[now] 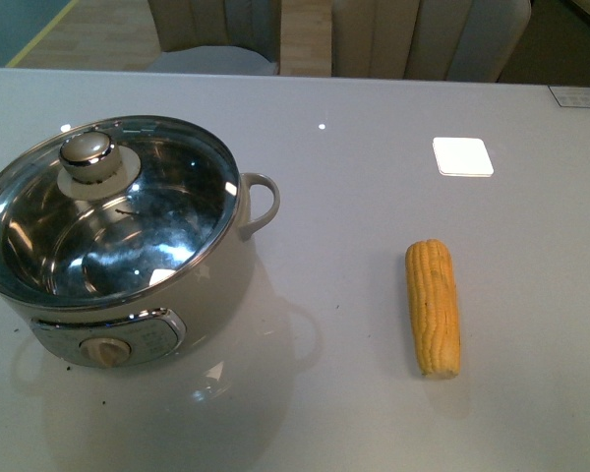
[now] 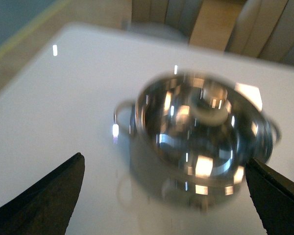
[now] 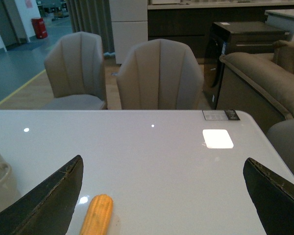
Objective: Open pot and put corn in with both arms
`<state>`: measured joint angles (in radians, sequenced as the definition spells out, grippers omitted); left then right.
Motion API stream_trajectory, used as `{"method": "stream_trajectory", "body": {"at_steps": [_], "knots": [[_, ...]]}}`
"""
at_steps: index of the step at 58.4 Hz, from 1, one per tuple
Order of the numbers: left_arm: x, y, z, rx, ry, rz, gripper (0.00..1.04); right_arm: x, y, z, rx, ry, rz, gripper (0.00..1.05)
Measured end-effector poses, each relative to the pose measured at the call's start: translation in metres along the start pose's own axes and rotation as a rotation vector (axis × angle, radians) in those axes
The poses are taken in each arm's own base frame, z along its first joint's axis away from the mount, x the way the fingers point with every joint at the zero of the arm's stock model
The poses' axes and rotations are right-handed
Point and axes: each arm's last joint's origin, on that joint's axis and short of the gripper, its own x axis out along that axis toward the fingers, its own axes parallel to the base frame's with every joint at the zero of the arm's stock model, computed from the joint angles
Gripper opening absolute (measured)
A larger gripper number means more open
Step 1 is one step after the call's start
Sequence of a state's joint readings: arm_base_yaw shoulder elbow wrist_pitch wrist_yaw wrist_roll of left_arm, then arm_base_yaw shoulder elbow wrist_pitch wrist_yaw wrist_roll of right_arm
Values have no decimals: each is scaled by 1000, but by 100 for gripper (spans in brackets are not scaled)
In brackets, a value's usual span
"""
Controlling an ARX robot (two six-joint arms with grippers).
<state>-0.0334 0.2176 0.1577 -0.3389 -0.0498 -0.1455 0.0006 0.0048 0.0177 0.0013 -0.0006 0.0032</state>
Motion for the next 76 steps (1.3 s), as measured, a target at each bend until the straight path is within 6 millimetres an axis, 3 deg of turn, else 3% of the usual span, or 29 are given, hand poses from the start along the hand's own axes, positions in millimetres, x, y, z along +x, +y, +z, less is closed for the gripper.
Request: {"method": "stream_trajectory", "body": {"at_steps": [6,15,22,32,37,50,62,76], "knots": [[10,-5,2,-35,125,-5,98,0,0,0,0,0,0,96],[32,-16,27,-33,72,-50,98,0,0,0,0,0,0,96],[65,-26,46,5,19,-79,98,0,0,0,0,0,0,96],[117,-46,54,80,-34,-150,98,0,0,0,0,0,0,96],[157,-58,48,145,-66,-154,98,0,0,0,0,0,0,96],[204,-60,19,178,-26,-142,98,0,0,0,0,0,0,96],[231,-58,-4,178,-6,-116,98,0,0,0,0,0,0,96],[245,-60,-20,143,11,-105,98,0,0,0,0,0,0,96]]}}
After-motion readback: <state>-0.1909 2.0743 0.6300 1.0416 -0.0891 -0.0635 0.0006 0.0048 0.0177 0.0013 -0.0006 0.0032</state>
